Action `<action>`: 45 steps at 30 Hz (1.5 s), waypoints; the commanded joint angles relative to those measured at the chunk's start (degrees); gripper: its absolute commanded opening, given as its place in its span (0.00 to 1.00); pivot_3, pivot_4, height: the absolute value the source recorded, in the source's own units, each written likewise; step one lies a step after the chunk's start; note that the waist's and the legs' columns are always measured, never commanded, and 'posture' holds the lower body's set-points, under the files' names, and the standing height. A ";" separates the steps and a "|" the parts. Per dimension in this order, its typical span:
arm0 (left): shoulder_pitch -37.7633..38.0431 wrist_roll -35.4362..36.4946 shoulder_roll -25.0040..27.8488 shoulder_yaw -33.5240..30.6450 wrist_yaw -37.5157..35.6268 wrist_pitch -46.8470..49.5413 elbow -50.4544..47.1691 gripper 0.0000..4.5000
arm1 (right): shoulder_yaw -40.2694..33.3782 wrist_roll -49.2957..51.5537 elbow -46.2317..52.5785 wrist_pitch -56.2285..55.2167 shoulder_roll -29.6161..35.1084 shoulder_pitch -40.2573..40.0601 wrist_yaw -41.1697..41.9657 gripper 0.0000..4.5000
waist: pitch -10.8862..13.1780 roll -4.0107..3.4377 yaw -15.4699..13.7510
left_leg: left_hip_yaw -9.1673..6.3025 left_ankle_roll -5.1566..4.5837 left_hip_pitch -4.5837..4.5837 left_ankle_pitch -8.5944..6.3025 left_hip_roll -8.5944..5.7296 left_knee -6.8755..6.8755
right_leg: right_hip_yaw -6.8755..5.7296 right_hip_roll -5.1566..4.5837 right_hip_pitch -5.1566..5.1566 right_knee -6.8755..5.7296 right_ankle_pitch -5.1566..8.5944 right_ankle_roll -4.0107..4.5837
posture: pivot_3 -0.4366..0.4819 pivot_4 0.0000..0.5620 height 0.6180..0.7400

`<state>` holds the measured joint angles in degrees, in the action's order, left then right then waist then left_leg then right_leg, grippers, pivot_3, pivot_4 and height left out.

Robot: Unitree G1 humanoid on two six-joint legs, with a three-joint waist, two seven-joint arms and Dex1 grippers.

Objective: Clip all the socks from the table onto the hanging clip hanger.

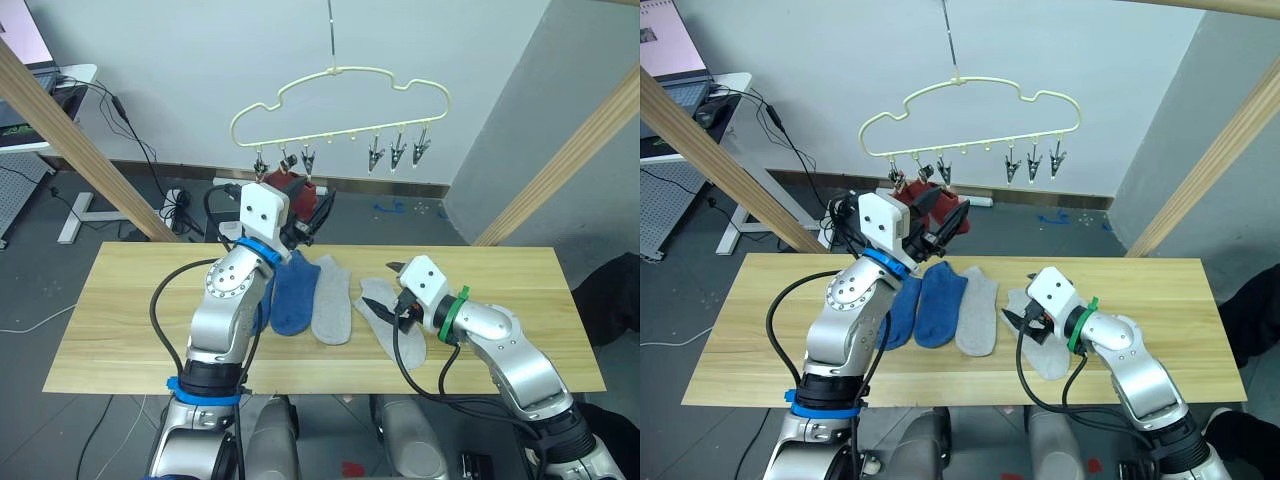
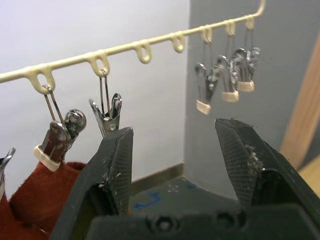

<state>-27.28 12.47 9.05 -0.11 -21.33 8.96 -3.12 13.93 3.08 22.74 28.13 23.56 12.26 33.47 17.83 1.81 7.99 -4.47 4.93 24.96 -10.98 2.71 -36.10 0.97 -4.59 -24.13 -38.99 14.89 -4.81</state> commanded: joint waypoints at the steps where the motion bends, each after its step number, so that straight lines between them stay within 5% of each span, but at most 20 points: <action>1: -2.59 -3.31 -1.77 0.04 4.01 -5.32 2.75 0.64 | -1.32 0.90 3.85 0.34 -1.15 2.25 -1.24 0.94 | 0.00 0.00 0.00 | 0.00 0.00 0.00 0.00 0.00 0.00 | 0.00 0.00 0.01 0.00 0.00 0.00 | 0.19 0.52 0.58; 17: -8.55 -8.62 -4.29 -0.66 11.44 -14.35 14.87 0.64 | -5.80 8.39 4.67 2.50 -3.51 13.45 -0.41 0.94 | 0.01 0.01 0.16 | 0.00 -0.01 0.02 -0.01 0.00 0.02 | -0.02 0.00 0.00 0.01 -0.13 0.23 | 0.16 0.55 0.58; 32: -12.99 -10.38 -4.87 -1.10 15.69 -17.83 21.26 0.64 | -7.66 13.23 3.40 2.13 -2.67 15.83 1.27 0.94 | 0.02 0.01 0.34 | 0.00 -0.01 0.03 -0.01 0.00 0.05 | -0.02 0.00 -0.02 0.03 -0.13 0.23 | 0.14 0.55 0.58; 40: -13.07 -9.92 -5.46 -1.07 15.39 -17.70 21.17 0.16 | -8.22 13.93 3.43 2.24 -2.21 15.66 0.81 0.95 | 0.02 0.01 0.39 | 0.00 -0.01 0.03 -0.01 0.00 0.05 | -0.04 0.00 -0.02 0.02 -0.13 0.22 | 0.14 0.54 0.58; 45: -12.84 -9.92 -5.16 -1.09 15.05 -17.66 20.85 0.00 | -7.56 13.96 4.06 2.56 -1.76 14.77 0.78 0.95 | 0.02 0.01 0.40 | 0.01 -0.01 0.03 -0.01 0.00 0.05 | -0.04 0.00 -0.02 0.02 -0.13 0.22 | 0.14 0.54 0.58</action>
<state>-39.39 2.61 4.00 -1.44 -5.93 -7.88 19.06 6.85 16.55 24.67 30.79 21.39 27.52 34.40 17.85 1.82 8.39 -4.47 4.92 24.99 -10.99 2.71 -36.05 0.94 -4.59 -24.15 -38.96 14.77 -4.59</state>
